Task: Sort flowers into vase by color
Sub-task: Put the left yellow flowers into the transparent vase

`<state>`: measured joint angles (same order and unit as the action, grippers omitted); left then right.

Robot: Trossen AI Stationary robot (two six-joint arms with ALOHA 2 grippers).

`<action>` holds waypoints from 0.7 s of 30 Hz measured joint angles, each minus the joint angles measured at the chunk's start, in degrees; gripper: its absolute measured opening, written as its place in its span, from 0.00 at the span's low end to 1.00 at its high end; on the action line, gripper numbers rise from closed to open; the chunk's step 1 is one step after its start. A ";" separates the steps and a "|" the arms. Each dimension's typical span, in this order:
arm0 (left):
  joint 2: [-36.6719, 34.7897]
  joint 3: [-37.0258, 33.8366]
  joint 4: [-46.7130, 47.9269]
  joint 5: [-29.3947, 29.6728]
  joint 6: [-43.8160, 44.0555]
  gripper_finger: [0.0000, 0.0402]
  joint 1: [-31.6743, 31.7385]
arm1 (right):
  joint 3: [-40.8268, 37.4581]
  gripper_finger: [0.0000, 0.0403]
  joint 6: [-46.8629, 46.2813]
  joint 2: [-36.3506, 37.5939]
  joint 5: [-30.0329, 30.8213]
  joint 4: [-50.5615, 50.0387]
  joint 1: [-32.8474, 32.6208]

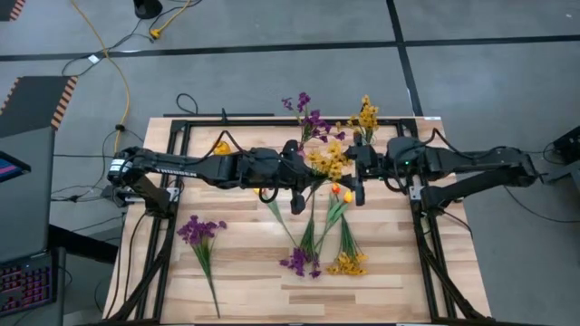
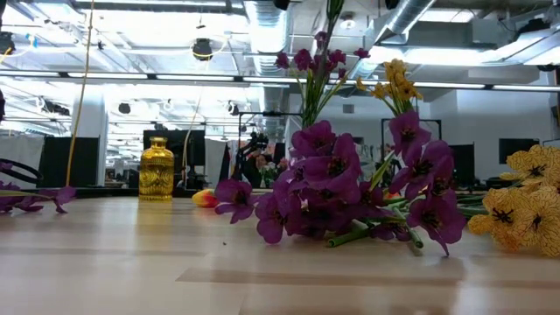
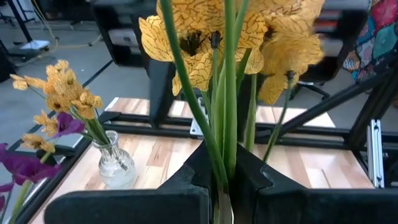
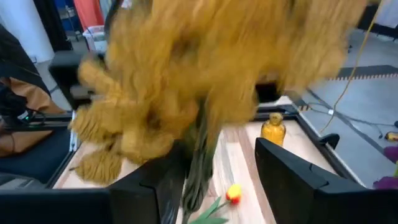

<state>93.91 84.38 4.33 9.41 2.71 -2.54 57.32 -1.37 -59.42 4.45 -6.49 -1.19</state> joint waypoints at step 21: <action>-0.02 -0.09 0.37 -0.04 -0.62 0.03 -0.14 | 0.00 0.54 3.35 -5.61 -0.04 12.20 -0.66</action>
<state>93.89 84.29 4.71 9.37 2.09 -2.68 57.32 1.98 -65.02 4.40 5.71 -1.85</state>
